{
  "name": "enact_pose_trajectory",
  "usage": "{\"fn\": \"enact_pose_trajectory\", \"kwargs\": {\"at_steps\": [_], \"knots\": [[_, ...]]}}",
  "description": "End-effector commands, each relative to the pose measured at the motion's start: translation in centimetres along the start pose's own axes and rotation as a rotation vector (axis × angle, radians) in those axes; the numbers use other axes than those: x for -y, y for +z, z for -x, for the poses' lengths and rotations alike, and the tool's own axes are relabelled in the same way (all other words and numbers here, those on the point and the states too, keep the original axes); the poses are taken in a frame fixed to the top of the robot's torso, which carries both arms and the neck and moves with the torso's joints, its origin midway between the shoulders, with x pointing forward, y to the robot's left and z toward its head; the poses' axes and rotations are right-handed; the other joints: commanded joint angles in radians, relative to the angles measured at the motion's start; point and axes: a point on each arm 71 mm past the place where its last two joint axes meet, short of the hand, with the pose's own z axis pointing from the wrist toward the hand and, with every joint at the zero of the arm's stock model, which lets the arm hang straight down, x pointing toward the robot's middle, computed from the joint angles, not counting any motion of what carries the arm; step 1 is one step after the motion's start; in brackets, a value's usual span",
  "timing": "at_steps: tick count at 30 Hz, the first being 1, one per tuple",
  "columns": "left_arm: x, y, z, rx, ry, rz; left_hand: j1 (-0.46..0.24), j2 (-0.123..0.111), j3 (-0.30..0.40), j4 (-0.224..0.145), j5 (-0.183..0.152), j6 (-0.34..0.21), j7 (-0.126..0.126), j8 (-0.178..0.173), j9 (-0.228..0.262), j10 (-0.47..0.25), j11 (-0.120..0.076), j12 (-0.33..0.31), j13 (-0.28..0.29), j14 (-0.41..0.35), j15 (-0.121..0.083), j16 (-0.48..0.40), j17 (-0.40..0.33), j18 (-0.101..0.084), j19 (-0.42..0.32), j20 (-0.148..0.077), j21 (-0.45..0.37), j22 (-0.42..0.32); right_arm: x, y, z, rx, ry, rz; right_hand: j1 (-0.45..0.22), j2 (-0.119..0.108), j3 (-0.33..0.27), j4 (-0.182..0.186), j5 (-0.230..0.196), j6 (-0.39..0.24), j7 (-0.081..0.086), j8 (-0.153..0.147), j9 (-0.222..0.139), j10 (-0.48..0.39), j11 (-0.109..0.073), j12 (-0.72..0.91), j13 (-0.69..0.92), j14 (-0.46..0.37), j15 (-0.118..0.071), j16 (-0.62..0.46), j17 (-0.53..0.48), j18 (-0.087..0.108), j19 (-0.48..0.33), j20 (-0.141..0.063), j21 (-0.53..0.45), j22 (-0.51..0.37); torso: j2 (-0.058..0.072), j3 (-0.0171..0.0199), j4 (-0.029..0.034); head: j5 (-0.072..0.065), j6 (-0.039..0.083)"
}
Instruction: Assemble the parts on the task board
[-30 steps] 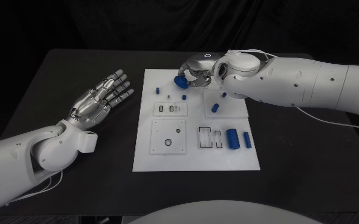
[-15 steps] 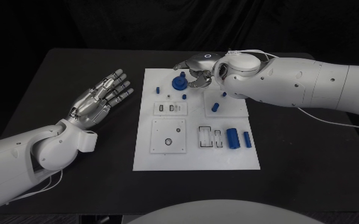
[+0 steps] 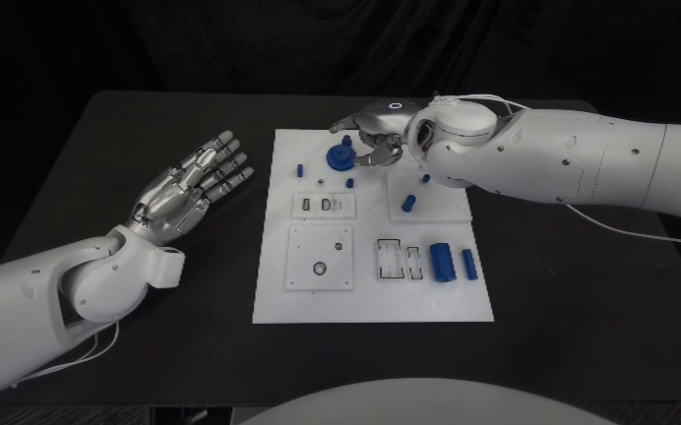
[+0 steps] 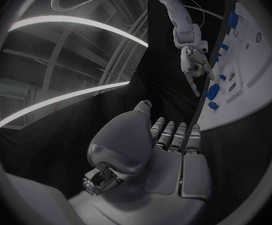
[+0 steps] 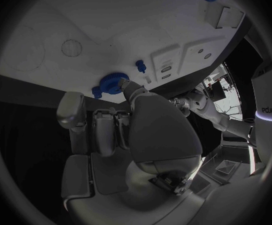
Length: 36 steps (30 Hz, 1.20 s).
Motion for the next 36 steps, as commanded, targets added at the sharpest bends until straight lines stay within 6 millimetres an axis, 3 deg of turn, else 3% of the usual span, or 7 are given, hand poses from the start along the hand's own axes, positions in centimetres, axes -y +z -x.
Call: {"fn": "enact_pose_trajectory", "kwargs": {"at_steps": [1, 2, 9, 14, 20, 27, 36], "knots": [[0.1, -0.1, -0.1, -0.006, -0.012, -0.017, -0.002, -0.002, 0.006, 0.001, 0.005, -0.003, 0.001, 0.002, 0.001, -0.003, -0.002, -0.001, 0.000, -0.002, 0.006, 0.006, 0.001, -0.017, -0.001, 0.006, 0.004, 0.001, 0.3, -0.7, 0.8, 0.080, 0.002, 0.010, -0.017, 0.010, -0.004, 0.019, 0.003, 0.132, 0.013, 0.035, 0.028, 0.017, 0.011, 0.006, 0.165, 0.057, 0.002, 0.000, 0.194, 0.014, 0.015, 0.003, 0.009, 0.033, 0.000, -0.0003, 0.0003, 0.002, 0.005], [0.2, -0.2, -0.1, -0.004, -0.012, -0.019, -0.003, -0.002, 0.007, 0.000, 0.005, 0.000, 0.003, 0.002, 0.002, -0.003, -0.004, 0.000, 0.000, -0.001, 0.007, 0.006, 0.001, -0.017, -0.001, 0.006, 0.004, 0.001, 0.6, -1.1, 1.2, 0.095, 0.002, 0.006, -0.031, 0.010, -0.013, 0.031, -0.006, 0.211, 0.026, 0.059, 0.045, 0.033, 0.020, 0.013, 0.179, 0.063, 0.007, 0.009, 0.201, 0.009, 0.031, 0.006, 0.028, 0.045, 0.000, -0.0003, 0.0003, 0.002, 0.005], [0.3, -0.4, 0.0, 0.004, -0.007, -0.023, -0.004, -0.003, 0.009, -0.002, 0.006, 0.005, 0.004, 0.004, 0.003, -0.001, -0.006, 0.002, 0.001, 0.001, 0.007, 0.008, 0.002, -0.018, 0.001, 0.006, 0.005, 0.002, 3.4, -5.0, 3.4, 0.155, 0.004, -0.069, -0.070, 0.006, -0.063, 0.082, -0.088, 0.337, 0.040, 0.108, 0.081, 0.124, 0.030, 0.056, 0.263, 0.104, 0.013, 0.078, 0.263, -0.038, 0.167, 0.012, 0.234, 0.165, 0.001, -0.0003, 0.0006, -0.008, 0.001], [0.4, -0.6, 0.0, 0.008, -0.005, -0.025, -0.004, -0.005, 0.010, -0.004, 0.008, 0.008, 0.005, 0.005, 0.003, 0.001, -0.006, 0.003, 0.001, 0.002, 0.007, 0.009, 0.002, -0.018, 0.001, 0.006, 0.006, 0.002, 6.6, -8.5, 3.9, 0.170, 0.007, -0.157, -0.078, -0.004, -0.089, 0.115, -0.121, 0.325, 0.037, 0.093, 0.090, 0.124, 0.026, 0.056, 0.263, 0.104, 0.011, 0.078, 0.263, -0.045, 0.186, 0.011, 0.267, 0.187, 0.002, -0.0007, -0.0021, -0.023, 0.002], [0.4, -0.5, -0.1, 0.006, -0.006, -0.025, -0.005, -0.006, 0.011, -0.006, 0.010, 0.008, 0.004, 0.005, 0.003, 0.002, -0.006, 0.004, 0.001, 0.003, 0.008, 0.010, 0.002, -0.018, 0.002, 0.006, 0.006, 0.002, 9.8, -11.4, 2.9, 0.174, 0.031, -0.244, -0.078, -0.034, -0.118, 0.188, -0.134, 0.279, 0.024, 0.049, 0.069, 0.124, 0.012, 0.056, 0.263, 0.104, -0.005, 0.078, 0.263, -0.065, 0.231, -0.004, 0.345, 0.229, 0.003, -0.0011, 0.0028, -0.049, 0.007], [0.3, -0.3, -0.2, 0.000, -0.010, -0.025, -0.005, -0.006, 0.011, -0.006, 0.010, 0.008, 0.004, 0.005, 0.003, 0.002, -0.006, 0.004, 0.001, 0.003, 0.008, 0.010, 0.002, -0.018, 0.002, 0.006, 0.006, 0.002, 11.5, -13.2, 1.6, 0.183, 0.049, -0.282, -0.083, -0.040, -0.123, 0.192, -0.141, 0.275, 0.022, 0.044, 0.064, 0.124, 0.011, 0.056, 0.263, 0.104, -0.006, 0.078, 0.263, -0.065, 0.232, -0.005, 0.346, 0.230, 0.002, 0.0008, -0.0032, -0.055, 0.013], [0.1, -0.2, -0.3, -0.005, -0.013, -0.024, -0.005, -0.006, 0.011, -0.007, 0.011, 0.006, 0.004, 0.005, 0.003, 0.002, -0.005, 0.004, 0.001, 0.003, 0.008, 0.010, 0.002, -0.018, 0.002, 0.006, 0.006, 0.002, 12.8, -14.4, -0.2, 0.151, 0.061, -0.316, -0.086, -0.049, -0.129, 0.192, -0.167, 0.286, 0.020, 0.045, 0.059, 0.124, 0.008, 0.056, 0.263, 0.104, -0.010, 0.078, 0.263, -0.063, 0.227, -0.008, 0.338, 0.227, 0.000, 0.0039, 0.0007, -0.083, 0.012]]}}
